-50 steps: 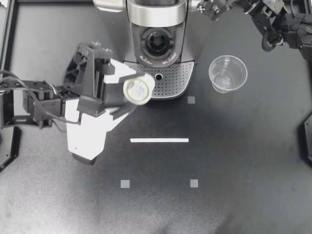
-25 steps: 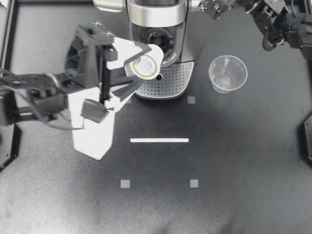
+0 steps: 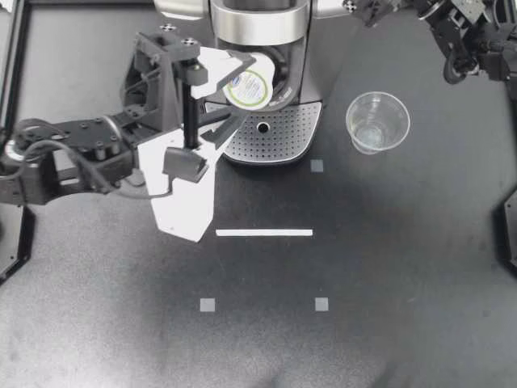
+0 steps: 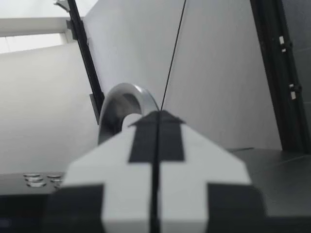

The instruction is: Place the coffee capsule inside the capsule container, then place the cup onto the center of the cup tray, then push the 'Hot Water' and 'Travel Mug' buttons.

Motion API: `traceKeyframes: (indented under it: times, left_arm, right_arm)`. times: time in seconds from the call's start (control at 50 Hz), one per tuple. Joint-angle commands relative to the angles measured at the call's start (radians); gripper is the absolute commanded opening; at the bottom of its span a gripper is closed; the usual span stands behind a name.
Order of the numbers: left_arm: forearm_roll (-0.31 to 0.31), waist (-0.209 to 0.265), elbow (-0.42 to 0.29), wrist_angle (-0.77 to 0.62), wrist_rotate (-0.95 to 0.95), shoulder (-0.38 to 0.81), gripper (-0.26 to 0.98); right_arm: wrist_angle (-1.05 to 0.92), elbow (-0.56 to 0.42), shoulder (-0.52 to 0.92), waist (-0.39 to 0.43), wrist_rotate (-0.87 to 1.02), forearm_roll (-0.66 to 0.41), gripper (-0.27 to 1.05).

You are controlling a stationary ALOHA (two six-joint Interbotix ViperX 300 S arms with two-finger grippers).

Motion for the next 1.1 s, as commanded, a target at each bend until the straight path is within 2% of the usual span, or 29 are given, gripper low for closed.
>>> traceKeyframes:
  times: [0.0, 0.5, 0.72, 1.08]
  left_arm:
    - [0.011, 0.006, -0.009, -0.005, -0.014, -0.002, 0.51]
    - [0.017, 0.028, -0.003, 0.002, -0.054, 0.038, 0.53]
    - [0.028, 0.028, -0.008, 0.0, -0.066, 0.038, 0.77]
    - [0.044, 0.028, 0.02, -0.018, -0.144, 0.006, 0.77]
  right_arm:
    - [-0.014, -0.009, -0.031, -0.006, 0.002, -0.002, 0.04]
    - [-0.015, -0.002, -0.035, -0.006, 0.002, -0.003, 0.04]
    - [-0.017, 0.003, -0.035, -0.006, 0.0, -0.005, 0.04]
    - [-0.029, 0.003, -0.038, -0.006, 0.003, -0.005, 0.04]
